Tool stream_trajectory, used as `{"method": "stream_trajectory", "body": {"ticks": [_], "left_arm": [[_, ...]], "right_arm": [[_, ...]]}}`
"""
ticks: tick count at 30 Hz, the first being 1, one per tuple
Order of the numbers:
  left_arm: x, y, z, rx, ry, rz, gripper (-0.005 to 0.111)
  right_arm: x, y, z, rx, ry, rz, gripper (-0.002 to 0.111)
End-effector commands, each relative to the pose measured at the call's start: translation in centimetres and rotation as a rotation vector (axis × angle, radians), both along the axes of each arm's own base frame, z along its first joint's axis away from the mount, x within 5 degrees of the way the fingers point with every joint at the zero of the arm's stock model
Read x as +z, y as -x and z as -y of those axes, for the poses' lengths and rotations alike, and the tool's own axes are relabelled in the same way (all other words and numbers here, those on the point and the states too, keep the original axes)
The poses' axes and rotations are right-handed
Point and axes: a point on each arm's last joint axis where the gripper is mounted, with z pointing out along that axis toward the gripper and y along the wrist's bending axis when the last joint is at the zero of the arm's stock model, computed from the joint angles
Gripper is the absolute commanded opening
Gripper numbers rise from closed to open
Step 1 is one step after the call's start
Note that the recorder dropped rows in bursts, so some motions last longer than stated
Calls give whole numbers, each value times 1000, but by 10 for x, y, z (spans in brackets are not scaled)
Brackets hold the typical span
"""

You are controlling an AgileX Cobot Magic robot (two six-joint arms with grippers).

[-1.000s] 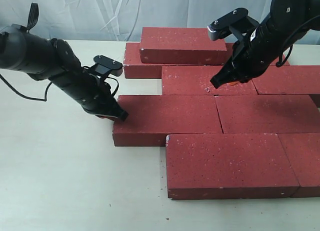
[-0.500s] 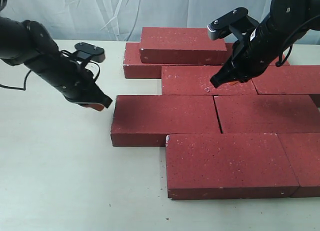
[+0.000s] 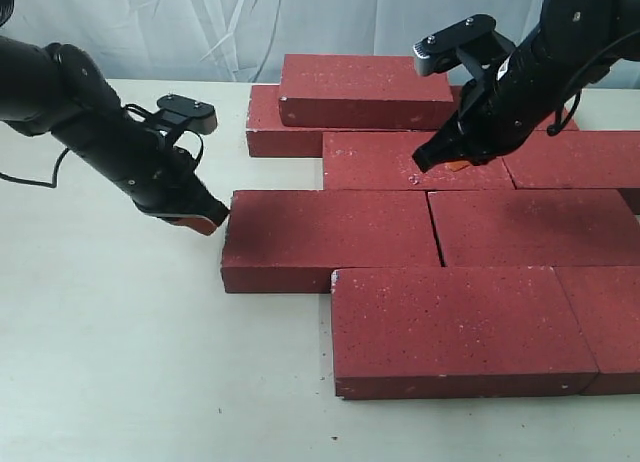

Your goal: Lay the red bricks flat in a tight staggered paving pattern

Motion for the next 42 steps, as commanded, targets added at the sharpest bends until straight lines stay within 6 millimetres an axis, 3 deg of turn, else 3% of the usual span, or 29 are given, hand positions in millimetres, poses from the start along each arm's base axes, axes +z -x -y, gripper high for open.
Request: {"method": "stream_trajectory", "body": {"ticks": [1,4,7,9,15,20,26,29,35,42], "left_arm": [[23,3,-10,4,11,20,0],[53,-1,-19,86,54,147,0],[85,-21,-24,291,112,430,0],[98,-32,-24,318,109,541,0],[110,-69,-6,227,165,505,0],[98,-100,7,156,153,387,0],[67,-136,1,214,-50,283,0],[54,-148,7,204,-51,257,0],[36,-161,21,190,37,246,0],[22,-162,36,139,74,245,0]], "right_arm": [[4,-3,0,56,8,67,-1],[14,-16,6,44,13,211,-1],[35,-40,18,-52,-58,434,-1],[49,-57,33,-151,-112,518,-1],[52,-99,72,-287,-129,359,-1],[42,-120,78,-285,-98,247,-1],[35,-138,75,-290,-126,231,-1],[28,-143,74,-291,-128,227,-1],[0,-151,74,-295,-117,182,-1],[-21,-157,72,-308,-140,157,-1]]}}
